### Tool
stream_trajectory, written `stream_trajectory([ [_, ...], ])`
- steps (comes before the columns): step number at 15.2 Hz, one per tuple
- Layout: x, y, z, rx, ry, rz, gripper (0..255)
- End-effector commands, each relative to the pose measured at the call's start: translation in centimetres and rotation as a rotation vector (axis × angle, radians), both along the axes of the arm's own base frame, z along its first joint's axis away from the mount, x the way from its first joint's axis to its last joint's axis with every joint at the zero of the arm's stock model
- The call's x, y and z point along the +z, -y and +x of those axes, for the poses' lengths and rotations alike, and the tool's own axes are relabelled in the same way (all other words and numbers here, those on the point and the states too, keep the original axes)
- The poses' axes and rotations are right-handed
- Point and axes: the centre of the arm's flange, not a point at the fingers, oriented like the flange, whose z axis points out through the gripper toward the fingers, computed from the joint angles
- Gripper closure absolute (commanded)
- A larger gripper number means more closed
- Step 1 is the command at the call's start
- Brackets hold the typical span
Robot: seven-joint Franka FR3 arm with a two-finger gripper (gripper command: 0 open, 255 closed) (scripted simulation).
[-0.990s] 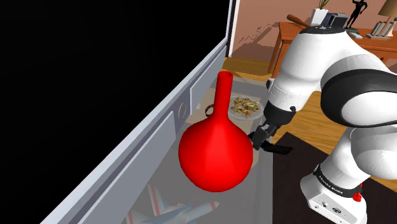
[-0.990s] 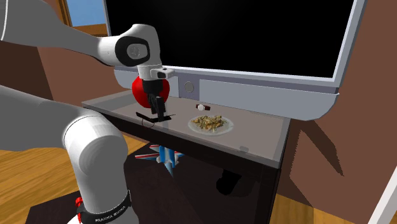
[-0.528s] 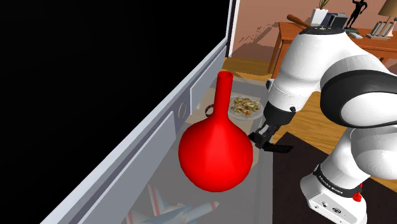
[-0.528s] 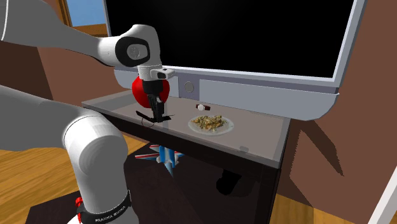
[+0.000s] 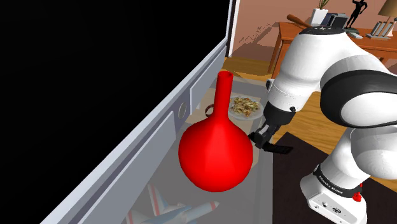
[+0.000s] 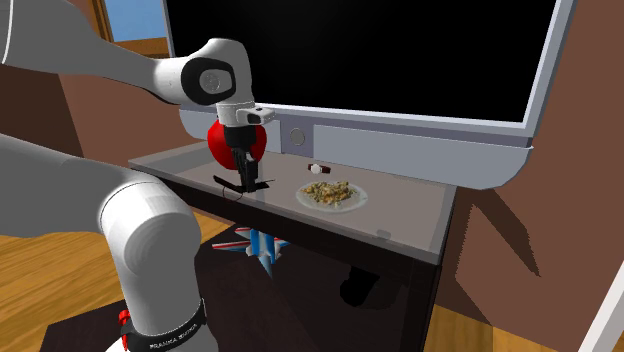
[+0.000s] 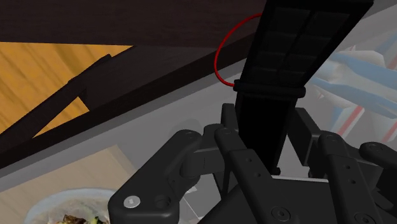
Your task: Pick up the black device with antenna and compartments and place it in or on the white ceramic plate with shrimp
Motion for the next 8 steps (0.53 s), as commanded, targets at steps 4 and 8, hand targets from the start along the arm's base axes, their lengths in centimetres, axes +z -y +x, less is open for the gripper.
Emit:
stream_trajectory([
  [4,2.1,0.0,0.0,0.000,0.000,0.000,255],
  [8,4.2,0.0,0.0,0.000,0.000,0.000,255],
])
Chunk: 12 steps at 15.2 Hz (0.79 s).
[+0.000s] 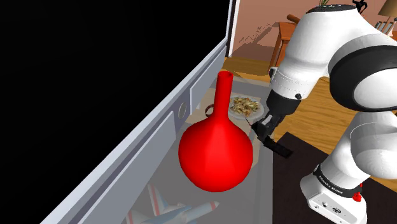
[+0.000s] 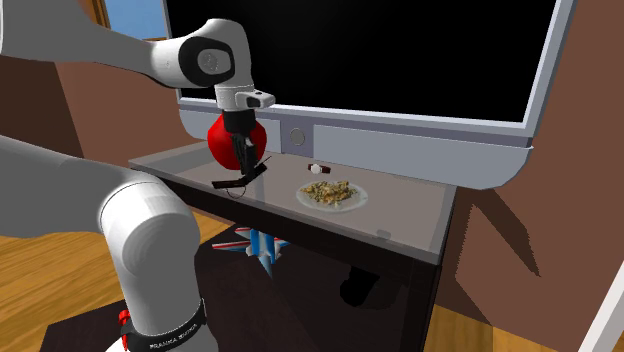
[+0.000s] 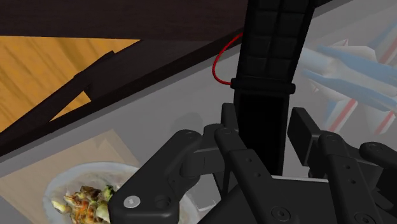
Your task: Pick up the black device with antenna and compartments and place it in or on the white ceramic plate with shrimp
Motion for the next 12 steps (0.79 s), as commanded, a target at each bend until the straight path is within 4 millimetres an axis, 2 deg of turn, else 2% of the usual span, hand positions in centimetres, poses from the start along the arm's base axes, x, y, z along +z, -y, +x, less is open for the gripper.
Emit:
stream_trajectory([
  [1,1.2,0.0,-0.2,0.000,0.000,0.000,255],
  [12,6.9,0.0,-0.2,0.000,0.000,0.000,255],
])
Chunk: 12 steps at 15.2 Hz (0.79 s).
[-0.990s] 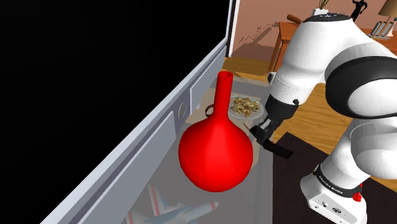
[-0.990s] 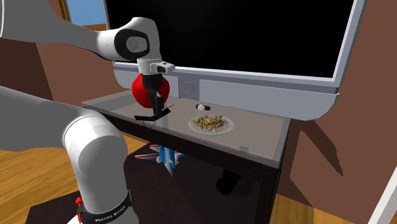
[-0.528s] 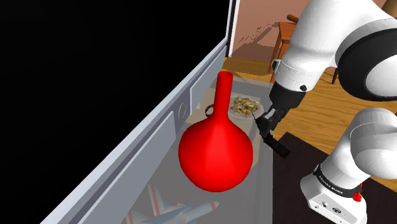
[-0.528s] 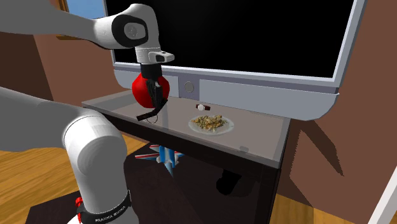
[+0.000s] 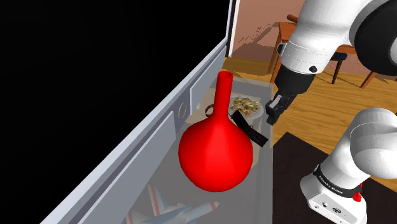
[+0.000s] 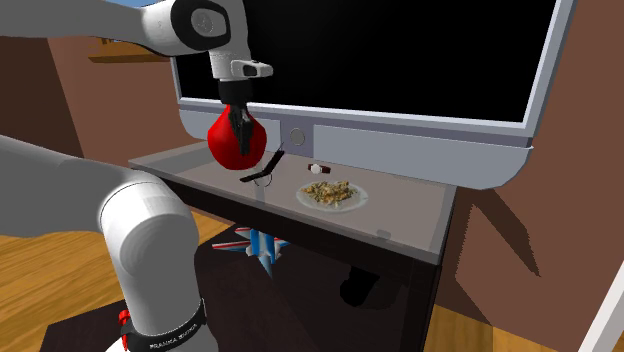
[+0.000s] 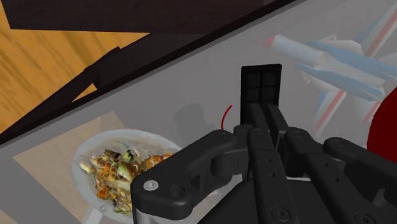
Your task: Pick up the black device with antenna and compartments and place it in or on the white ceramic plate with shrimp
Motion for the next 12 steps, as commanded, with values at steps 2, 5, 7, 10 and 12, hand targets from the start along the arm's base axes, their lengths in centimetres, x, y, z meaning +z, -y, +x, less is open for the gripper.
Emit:
stream_trajectory([
  [2,0.5,1.6,2.2,0.000,0.000,0.000,255],
  [5,-0.5,0.6,2.6,0.037,-0.009,-0.006,0],
  [7,-1.9,-0.4,4.9,0.114,-0.027,-0.019,0],
  [10,-4.1,-2.1,8.2,0.229,-0.054,-0.038,0],
  [12,-5.7,-3.5,10.3,0.305,-0.072,-0.051,0],
])
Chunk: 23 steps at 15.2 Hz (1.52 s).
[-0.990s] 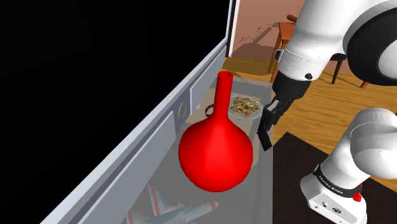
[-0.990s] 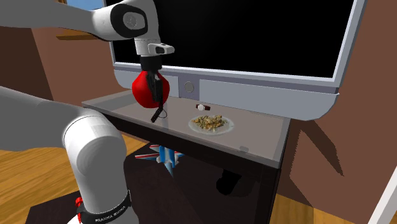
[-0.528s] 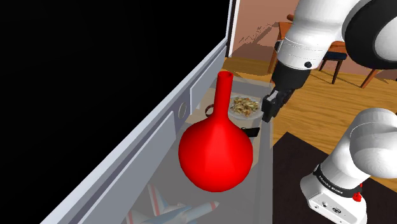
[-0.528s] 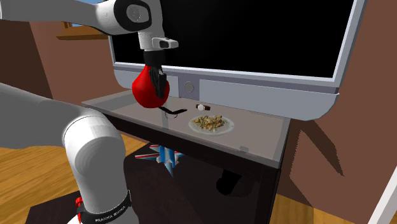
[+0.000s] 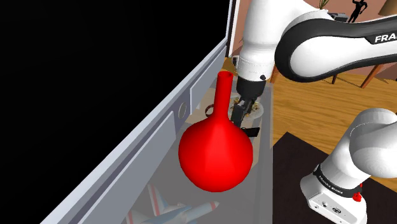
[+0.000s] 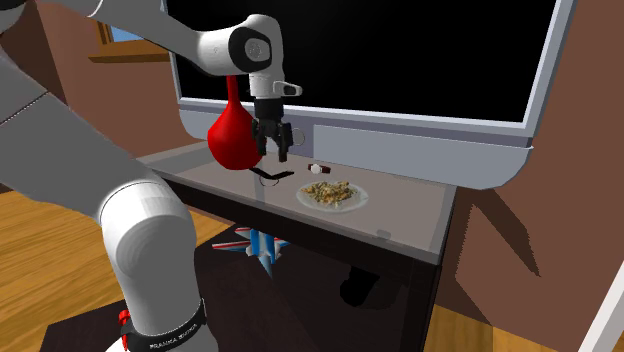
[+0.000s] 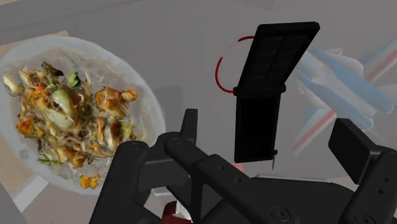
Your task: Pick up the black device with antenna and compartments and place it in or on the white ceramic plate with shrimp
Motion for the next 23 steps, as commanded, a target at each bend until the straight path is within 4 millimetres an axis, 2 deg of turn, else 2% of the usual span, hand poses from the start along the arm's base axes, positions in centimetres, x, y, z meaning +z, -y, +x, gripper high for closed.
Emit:
stream_trajectory([
  [1,-1.9,-1.5,2.0,0.080,-0.019,-0.012,0],
  [9,-6.1,-1.5,2.2,0.090,-0.021,-0.013,0],
  [17,-6.0,-1.5,2.2,0.090,-0.021,-0.013,0],
  [18,-6.0,-1.5,2.2,0.090,-0.021,-0.013,255],
  [23,-6.1,-1.9,2.0,0.090,-0.021,-0.013,255],
])
